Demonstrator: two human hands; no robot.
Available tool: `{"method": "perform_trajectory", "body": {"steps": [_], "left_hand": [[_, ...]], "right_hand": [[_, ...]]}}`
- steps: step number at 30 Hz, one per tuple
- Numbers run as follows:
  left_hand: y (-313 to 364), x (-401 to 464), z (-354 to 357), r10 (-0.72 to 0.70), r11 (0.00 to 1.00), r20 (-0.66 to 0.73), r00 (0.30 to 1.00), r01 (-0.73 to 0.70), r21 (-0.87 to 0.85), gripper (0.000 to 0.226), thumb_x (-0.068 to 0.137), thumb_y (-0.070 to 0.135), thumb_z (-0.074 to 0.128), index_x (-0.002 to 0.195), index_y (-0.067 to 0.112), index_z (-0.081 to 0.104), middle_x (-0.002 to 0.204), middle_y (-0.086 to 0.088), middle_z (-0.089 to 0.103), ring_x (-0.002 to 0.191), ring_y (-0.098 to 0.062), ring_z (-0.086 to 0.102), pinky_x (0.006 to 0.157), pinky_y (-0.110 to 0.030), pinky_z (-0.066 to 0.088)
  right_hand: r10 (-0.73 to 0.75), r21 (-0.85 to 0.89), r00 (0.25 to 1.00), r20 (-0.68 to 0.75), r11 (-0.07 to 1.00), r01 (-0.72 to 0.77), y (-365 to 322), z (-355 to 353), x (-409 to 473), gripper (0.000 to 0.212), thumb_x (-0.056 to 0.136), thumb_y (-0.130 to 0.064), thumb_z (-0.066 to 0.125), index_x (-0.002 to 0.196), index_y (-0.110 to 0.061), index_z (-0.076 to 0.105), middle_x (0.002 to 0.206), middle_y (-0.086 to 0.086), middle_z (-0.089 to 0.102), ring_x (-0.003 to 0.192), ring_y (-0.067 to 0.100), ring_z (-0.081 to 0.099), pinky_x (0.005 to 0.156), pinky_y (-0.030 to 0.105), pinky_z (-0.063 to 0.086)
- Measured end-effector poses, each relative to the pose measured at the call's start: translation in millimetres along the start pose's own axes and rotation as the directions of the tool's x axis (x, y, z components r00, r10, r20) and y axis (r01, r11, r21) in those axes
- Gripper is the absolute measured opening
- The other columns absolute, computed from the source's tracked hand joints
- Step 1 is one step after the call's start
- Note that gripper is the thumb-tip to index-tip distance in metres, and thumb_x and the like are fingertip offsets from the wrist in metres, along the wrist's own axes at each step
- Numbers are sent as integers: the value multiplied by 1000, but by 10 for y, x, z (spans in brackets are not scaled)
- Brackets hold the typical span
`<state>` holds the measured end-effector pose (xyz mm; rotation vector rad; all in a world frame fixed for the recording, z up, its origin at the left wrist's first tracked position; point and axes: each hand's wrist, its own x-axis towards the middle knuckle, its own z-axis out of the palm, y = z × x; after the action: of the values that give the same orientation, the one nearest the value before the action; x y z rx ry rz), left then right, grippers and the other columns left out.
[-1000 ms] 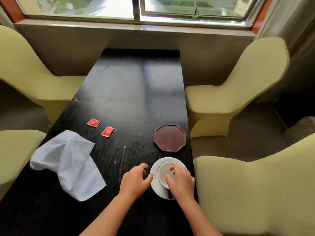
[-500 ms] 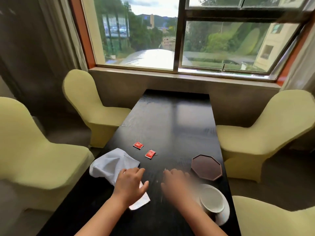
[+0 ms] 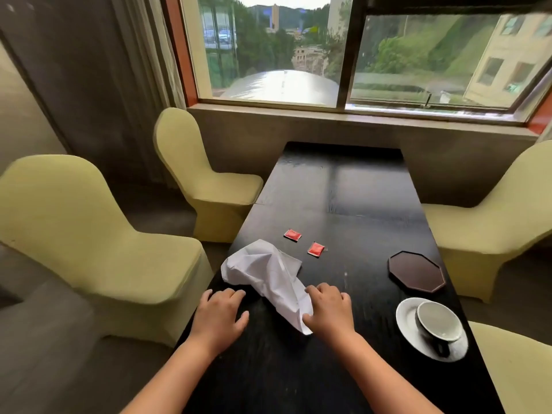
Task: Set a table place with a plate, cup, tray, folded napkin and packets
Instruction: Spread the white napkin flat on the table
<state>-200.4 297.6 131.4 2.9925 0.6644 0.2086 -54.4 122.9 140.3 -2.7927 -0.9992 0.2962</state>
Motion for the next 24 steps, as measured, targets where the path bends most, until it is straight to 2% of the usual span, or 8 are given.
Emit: {"method": "perform_trajectory", "body": {"steps": [3, 5, 7, 9, 12, 17, 21, 24], "left_hand": [[-152, 64, 145, 12, 999, 18, 1000, -12, -34, 33, 65, 33, 67, 95, 20, 68, 78, 5, 67, 69, -17, 67, 80, -48, 52], [-200, 142, 271, 11, 998, 55, 998, -7, -60, 35, 68, 29, 71, 101, 20, 68, 84, 4, 68, 78, -19, 68, 89, -50, 48], [-182, 257, 362, 1, 997, 119, 993, 8, -80, 38, 79, 30, 63, 117, 21, 61, 103, 2, 66, 98, -19, 64, 104, -49, 34], [-164, 402, 464, 17, 999, 208, 978, -6, -51, 43, 88, 33, 51, 130, 23, 50, 120, 4, 58, 116, -15, 53, 113, -44, 18], [-120, 648, 601, 70, 997, 308, 949, -72, -7, 44, 91, 32, 47, 134, 24, 43, 127, 4, 53, 123, -15, 45, 115, -43, 9], [-113, 1161, 836, 171, 979, 417, 893, -201, 29, 49, 92, 29, 47, 139, 24, 37, 137, 3, 45, 132, -15, 35, 116, -44, 6], [-105, 1674, 1112, 285, 937, 470, 835, -346, 46, 55, 94, 24, 43, 145, 24, 24, 154, -2, 24, 143, -17, 16, 116, -46, 3], [-16, 2090, 1362, 376, 873, 538, 754, -483, 66, 63, 96, 15, 39, 148, 29, 8, 159, -2, 2, 146, -19, -3, 115, -47, -1]], "right_hand": [[8, -18, 1000, 20, 1000, -8, -37, 122, 116, 42, 83, -31, 53, 124, -22, 48, 120, 2, 51, 113, 24, 46, 96, 38, 32], [22, -3, 999, 37, 1000, -22, -30, 222, 231, 41, 83, -30, 52, 122, -21, 49, 119, 2, 52, 111, 24, 48, 92, 36, 34], [35, 6, 998, 59, 999, -36, 0, 329, 382, 40, 83, -30, 51, 121, -20, 50, 117, 3, 54, 108, 24, 49, 88, 35, 35], [39, -3, 996, 84, 999, -39, 37, 436, 543, 38, 84, -31, 52, 120, -19, 50, 115, 3, 54, 106, 24, 51, 84, 34, 37], [50, 20, 991, 126, 998, -53, 81, 633, 741, 34, 84, -29, 53, 116, -17, 51, 113, 4, 55, 104, 25, 51, 83, 34, 37], [118, 97, 982, 149, 986, -133, 155, 919, 942, 34, 84, -31, 54, 113, -14, 50, 110, 3, 56, 100, 24, 53, 81, 33, 40], [214, 189, 955, 204, 949, -253, 208, 1146, 1065, 52, 83, -38, 55, 127, -13, 42, 113, 4, 55, 105, 23, 52, 85, 35, 43], [280, 335, 918, 281, 867, -368, 205, 1325, 1128, 52, 86, -39, 54, 129, -14, 41, 119, 4, 56, 112, 24, 51, 90, 35, 44]]}}
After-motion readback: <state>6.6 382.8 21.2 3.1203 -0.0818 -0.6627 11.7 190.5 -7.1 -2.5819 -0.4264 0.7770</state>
